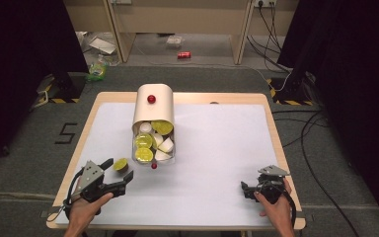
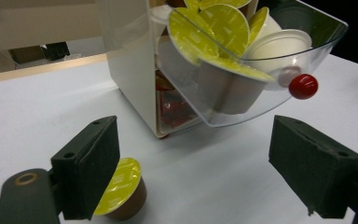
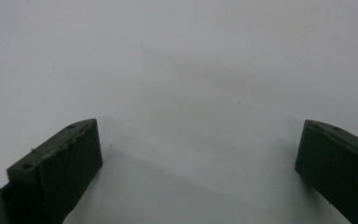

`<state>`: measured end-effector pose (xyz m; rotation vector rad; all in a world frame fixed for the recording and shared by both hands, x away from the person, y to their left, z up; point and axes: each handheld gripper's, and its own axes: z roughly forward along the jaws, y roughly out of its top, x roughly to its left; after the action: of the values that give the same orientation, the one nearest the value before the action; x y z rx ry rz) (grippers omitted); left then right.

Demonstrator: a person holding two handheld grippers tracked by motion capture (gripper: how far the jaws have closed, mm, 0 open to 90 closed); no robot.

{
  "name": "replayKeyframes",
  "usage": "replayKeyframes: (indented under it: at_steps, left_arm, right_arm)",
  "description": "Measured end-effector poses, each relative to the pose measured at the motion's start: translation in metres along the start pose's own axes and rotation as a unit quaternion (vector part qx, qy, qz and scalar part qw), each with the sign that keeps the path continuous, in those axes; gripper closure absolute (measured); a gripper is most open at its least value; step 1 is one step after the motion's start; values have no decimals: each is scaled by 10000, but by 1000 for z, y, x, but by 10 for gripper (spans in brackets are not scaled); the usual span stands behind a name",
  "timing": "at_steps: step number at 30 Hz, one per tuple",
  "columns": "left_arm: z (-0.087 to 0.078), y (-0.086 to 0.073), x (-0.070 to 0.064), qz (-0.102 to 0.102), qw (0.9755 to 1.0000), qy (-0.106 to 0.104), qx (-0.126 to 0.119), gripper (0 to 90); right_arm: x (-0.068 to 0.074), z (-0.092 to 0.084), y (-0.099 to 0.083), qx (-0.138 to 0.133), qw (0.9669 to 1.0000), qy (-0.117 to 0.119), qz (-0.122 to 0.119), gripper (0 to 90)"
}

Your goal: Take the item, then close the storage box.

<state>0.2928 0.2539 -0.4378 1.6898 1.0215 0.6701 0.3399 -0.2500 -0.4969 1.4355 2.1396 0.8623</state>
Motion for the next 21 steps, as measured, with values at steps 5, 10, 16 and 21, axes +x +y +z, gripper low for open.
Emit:
replayKeyframes:
  at_steps: [5,10,16,21]
  left_arm:
    - [4,3,-5,45,10000,-57,1,160]
    - [7,4,-7,62,10000,-64,9,161]
    - [9,3,-7,49,10000,-69,-14,162]
    - [12,3,-7,42,10000,-48,7,163]
  right_arm:
    - [0,0,0,1,10000,-2,3,6]
    - [0,0,0,1,10000,2,4,6]
    - [0,0,0,3,10000,-1,6,6]
    - [0,0,0,2,10000,-1,-9,6]
